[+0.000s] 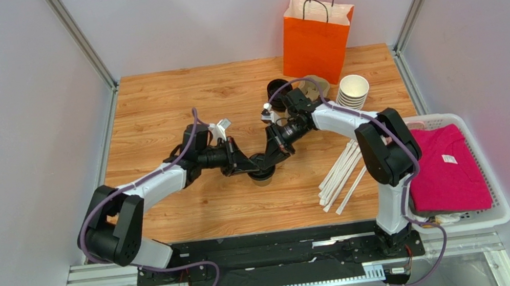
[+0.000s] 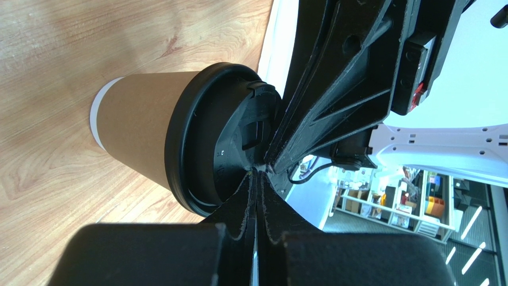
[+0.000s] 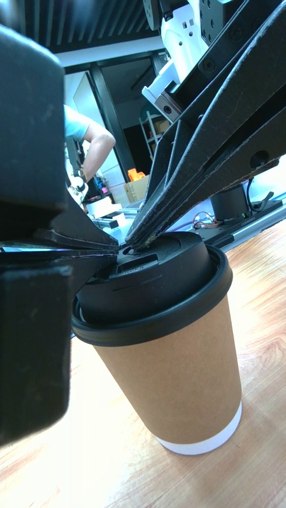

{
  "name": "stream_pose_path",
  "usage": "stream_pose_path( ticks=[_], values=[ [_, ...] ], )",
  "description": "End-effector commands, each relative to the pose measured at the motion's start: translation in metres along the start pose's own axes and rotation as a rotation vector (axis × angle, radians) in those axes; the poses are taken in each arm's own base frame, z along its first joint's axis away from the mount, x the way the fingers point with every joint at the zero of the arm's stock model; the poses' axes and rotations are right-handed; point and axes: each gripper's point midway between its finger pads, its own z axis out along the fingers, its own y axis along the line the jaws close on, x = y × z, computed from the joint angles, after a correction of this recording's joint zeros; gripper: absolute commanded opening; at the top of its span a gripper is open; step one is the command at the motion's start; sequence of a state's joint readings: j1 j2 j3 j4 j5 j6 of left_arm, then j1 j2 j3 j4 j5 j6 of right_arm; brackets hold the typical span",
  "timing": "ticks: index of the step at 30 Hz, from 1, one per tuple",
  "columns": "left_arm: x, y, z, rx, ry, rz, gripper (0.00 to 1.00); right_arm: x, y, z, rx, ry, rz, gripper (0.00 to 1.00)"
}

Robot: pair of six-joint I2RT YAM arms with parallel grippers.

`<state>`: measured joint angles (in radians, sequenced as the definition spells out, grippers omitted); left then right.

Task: Pack the takeout coffee

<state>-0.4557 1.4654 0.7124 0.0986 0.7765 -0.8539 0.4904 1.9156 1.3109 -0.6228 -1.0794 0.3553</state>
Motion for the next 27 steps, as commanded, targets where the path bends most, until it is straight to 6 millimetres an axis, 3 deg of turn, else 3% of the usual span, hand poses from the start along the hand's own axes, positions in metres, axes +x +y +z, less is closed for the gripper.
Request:
stream_pose_path(
  ticks=[1,27],
  values=[
    [0.010,0.046,0.005,-0.159,0.015,-0.068,0.00,0.004,-0.039,0.011,0.091,0.011,0.036,0.00],
    [0.009,0.073,0.000,-0.300,0.021,-0.064,0.00,0.020,-0.116,0.018,0.258,0.042,0.121,0.00]
  ],
)
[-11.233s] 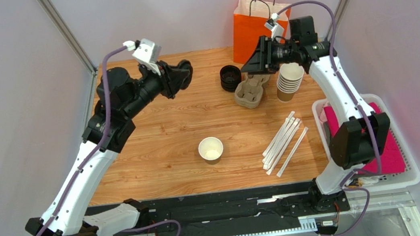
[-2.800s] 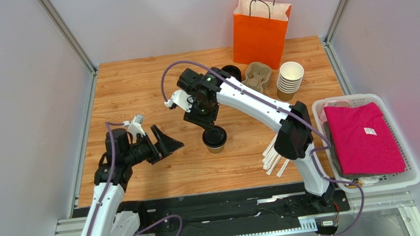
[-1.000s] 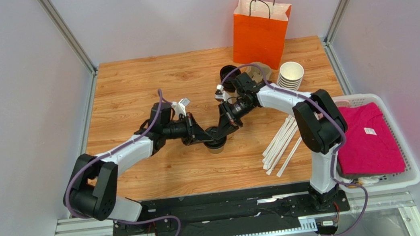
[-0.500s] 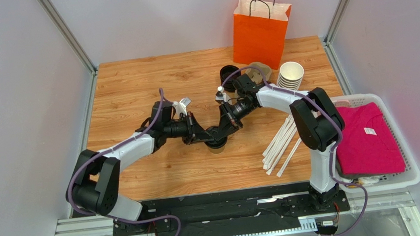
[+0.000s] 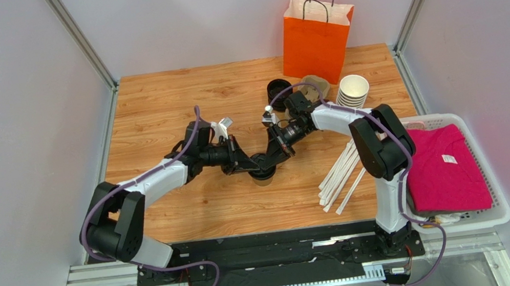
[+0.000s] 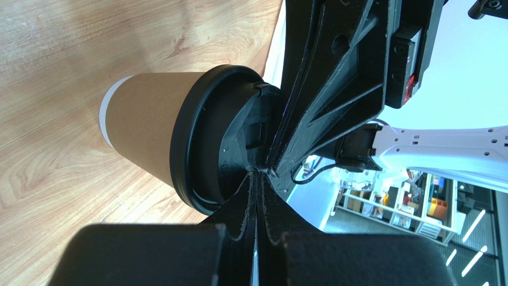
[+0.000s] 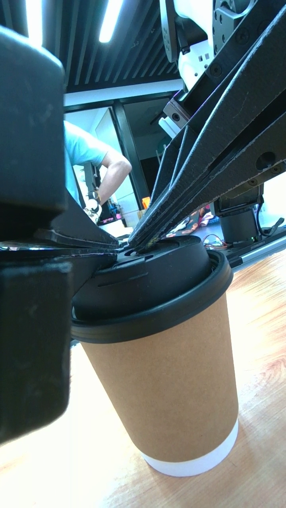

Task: Pack the takeout coffee

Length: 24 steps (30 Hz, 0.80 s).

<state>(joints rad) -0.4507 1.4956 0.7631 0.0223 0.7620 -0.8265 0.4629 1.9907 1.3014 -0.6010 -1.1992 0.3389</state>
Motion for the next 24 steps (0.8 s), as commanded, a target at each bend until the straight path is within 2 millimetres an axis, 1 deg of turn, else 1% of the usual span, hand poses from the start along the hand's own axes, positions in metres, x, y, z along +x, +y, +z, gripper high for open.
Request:
stream_pose_path(
  ticks=[1,6,13,18,21,23,24],
  values=[
    [0.014,0.071,0.002,-0.267,0.008,-0.054,0.00,0.014,-0.111,0.005,0.370,-0.016,0.076,0.00],
    [0.020,0.089,0.002,-0.339,0.021,-0.079,0.00,0.013,-0.126,0.000,0.446,-0.041,0.059,0.00],
    [0.022,0.101,0.004,-0.384,0.039,-0.108,0.00,0.013,-0.138,0.004,0.470,-0.036,0.067,0.00],
    [0.026,0.112,0.003,-0.435,0.052,-0.114,0.00,0.015,-0.145,0.003,0.489,-0.031,0.076,0.00],
    [0.027,0.113,0.002,-0.437,0.054,-0.118,0.00,0.015,-0.142,0.003,0.481,-0.033,0.065,0.00],
    [0.027,0.111,0.003,-0.422,0.051,-0.115,0.00,0.010,-0.134,0.002,0.469,-0.038,0.042,0.00],
    [0.026,0.107,0.004,-0.405,0.053,-0.113,0.00,0.009,-0.125,0.004,0.446,-0.034,0.025,0.00]
  ],
)
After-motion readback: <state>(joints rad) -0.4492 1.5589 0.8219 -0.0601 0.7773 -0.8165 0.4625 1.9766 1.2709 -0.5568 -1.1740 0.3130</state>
